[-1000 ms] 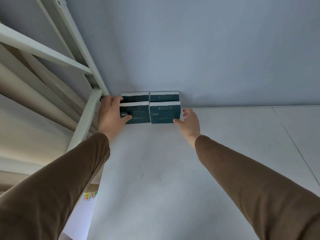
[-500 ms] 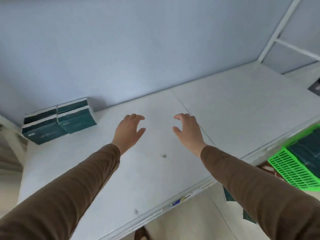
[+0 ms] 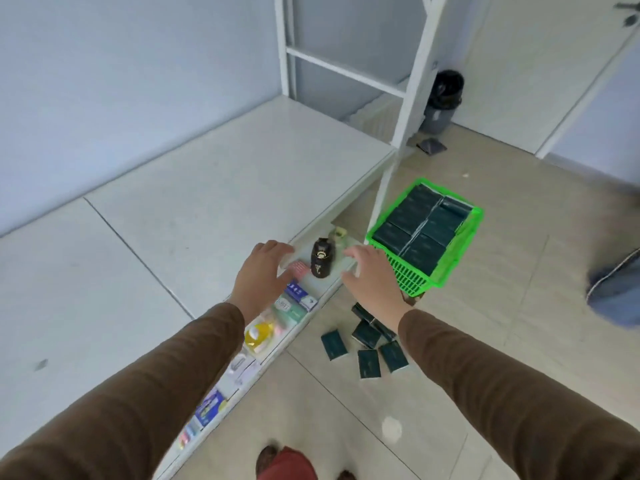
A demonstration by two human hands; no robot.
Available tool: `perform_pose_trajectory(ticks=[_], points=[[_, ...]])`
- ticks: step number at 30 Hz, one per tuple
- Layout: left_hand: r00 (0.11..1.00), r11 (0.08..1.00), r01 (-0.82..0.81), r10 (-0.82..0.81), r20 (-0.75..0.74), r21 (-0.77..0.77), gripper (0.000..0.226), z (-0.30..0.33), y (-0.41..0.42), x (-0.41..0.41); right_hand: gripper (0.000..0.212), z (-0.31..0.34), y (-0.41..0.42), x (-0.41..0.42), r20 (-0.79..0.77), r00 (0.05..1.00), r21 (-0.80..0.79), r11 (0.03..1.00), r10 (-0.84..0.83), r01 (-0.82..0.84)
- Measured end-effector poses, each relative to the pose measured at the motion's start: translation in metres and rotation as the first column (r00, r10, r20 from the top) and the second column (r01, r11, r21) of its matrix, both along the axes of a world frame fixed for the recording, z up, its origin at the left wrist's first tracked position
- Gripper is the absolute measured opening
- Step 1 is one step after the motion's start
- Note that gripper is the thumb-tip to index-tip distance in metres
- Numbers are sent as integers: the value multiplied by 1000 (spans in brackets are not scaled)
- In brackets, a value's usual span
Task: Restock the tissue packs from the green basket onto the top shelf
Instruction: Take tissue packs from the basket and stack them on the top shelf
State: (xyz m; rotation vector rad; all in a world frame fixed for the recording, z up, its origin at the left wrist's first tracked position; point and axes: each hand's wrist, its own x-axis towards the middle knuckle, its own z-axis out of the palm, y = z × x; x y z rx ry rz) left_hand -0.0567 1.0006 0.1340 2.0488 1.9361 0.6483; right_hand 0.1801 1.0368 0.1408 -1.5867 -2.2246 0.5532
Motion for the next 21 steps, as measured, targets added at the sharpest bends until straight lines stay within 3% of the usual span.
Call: perform_pose_trajectory(ticks=[9, 13, 17, 21], points=[[990, 985, 117, -105, 92, -130, 37, -48, 139, 141, 36, -50, 105, 130, 39, 982, -135, 972, -187, 190], [982, 963, 169, -147, 117, -211, 41, -68, 201, 184, 38, -68, 151, 172, -2, 958, -265, 924, -288, 277], [990, 944, 137, -117, 85, -301, 50, -92, 257, 213, 40, -92, 201, 202, -79, 916, -425, 845, -392, 325], [997, 902, 46, -15, 75, -429, 67, -119, 301, 235, 51, -123, 258, 218, -173, 799, -676, 659, -576, 329]])
